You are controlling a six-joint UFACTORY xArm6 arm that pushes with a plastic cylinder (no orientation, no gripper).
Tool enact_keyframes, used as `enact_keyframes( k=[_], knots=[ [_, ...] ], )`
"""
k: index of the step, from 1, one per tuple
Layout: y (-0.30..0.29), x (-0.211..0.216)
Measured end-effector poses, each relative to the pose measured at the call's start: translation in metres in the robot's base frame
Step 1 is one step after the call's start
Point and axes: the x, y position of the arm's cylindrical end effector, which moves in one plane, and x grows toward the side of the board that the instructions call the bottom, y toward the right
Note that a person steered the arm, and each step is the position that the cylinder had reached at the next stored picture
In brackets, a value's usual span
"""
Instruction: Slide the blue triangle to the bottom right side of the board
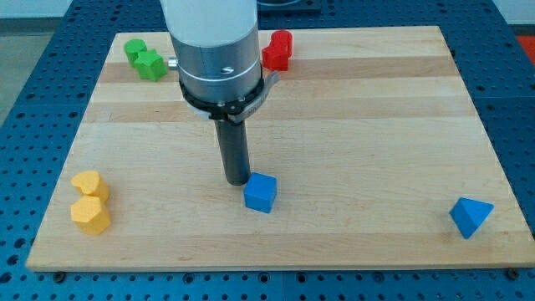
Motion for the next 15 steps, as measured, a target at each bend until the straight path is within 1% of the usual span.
enact_keyframes(
  k=[1, 2, 3, 4, 5, 6, 7, 8, 9, 10, 11, 14, 15],
  knots=[
    [0.0, 0.023],
    [0.036, 0.029],
    [0.129, 0.021],
    [0.196, 0.02],
    [0.209, 0.021],
    [0.207, 0.01],
    [0.173, -0.02],
    [0.13, -0.028],
    [0.107, 0.035],
    [0.117, 0.073],
    [0.134, 0.083],
    [0.134, 0.075],
    [0.144, 0.068]
  ],
)
